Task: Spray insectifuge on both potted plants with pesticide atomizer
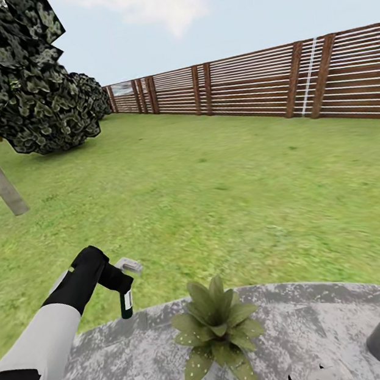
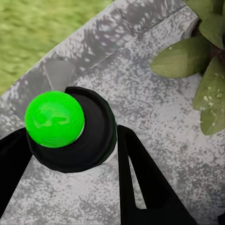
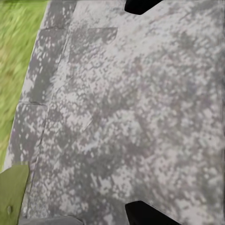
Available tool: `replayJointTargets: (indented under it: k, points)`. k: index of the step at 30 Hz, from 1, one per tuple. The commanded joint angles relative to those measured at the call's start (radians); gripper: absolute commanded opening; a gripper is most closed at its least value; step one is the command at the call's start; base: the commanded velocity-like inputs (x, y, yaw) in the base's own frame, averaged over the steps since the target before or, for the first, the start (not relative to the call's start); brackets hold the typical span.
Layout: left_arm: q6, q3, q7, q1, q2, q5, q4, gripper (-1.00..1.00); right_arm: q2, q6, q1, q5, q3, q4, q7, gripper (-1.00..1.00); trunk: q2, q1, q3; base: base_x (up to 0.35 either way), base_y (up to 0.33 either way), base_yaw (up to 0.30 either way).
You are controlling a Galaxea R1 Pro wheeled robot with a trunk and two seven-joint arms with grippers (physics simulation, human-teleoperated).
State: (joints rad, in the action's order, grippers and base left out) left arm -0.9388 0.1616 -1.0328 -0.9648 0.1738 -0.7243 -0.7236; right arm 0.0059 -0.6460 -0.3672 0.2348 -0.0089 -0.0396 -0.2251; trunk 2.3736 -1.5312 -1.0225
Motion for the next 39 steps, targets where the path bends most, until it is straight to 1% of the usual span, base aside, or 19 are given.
replayJointTargets:
  k: [1, 12, 22, 23, 29, 34, 39]
  points:
    - [-0.003, 0.003, -0.01, 0.0, 0.001, -0.009, -0.002, -1.0, 0.0, -0.001, -0.001, 0.011, -0.001, 0.001, -0.01, 1.0, 0.0, 0.0, -0.001, 0.0, 0.305, -0.259]
    - [-0.004, 0.0, -0.013, 0.0, 0.001, -0.009, -0.015, -1.0, 0.0, -0.001, -0.001, 0.011, 0.0, 0.002, -0.01, 1.0, 0.0, 0.0, 0.004, 0.014, 0.305, -0.259]
    - [-0.003, -0.005, -0.013, 0.0, 0.001, -0.009, -0.016, -1.0, 0.0, -0.001, -0.001, 0.011, 0.0, 0.003, -0.01, 1.0, 0.0, 0.0, 0.008, 0.175, 0.287, -0.259]
    - [-0.003, 0.0, -0.013, 0.0, 0.001, -0.009, -0.016, -1.0, 0.0, -0.001, -0.001, 0.011, 0.0, 0.003, -0.01, 1.0, 0.0, 0.0, 0.008, 0.029, 0.027, -0.259]
    - [-0.003, 0.001, -0.013, 0.0, 0.001, -0.009, -0.016, -1.0, 0.0, -0.001, -0.001, 0.011, 0.0, 0.003, -0.01, 1.0, 0.0, 0.0, 0.01, 0.005, 0.005, -0.256]
    - [-0.003, 0.004, -0.013, 0.0, 0.001, -0.009, -0.016, -1.0, 0.002, -0.001, -0.001, 0.011, 0.0, 0.002, -0.01, 1.0, 0.0, 0.0, 0.011, 0.0, 0.0, -0.038]
    - [-0.003, 0.003, -0.013, 0.0, 0.001, -0.009, -0.016, -1.0, 0.002, -0.001, -0.001, 0.011, 0.0, 0.003, -0.01, 1.0, 0.0, 0.0, 0.011, -0.019, 0.007, -0.233]
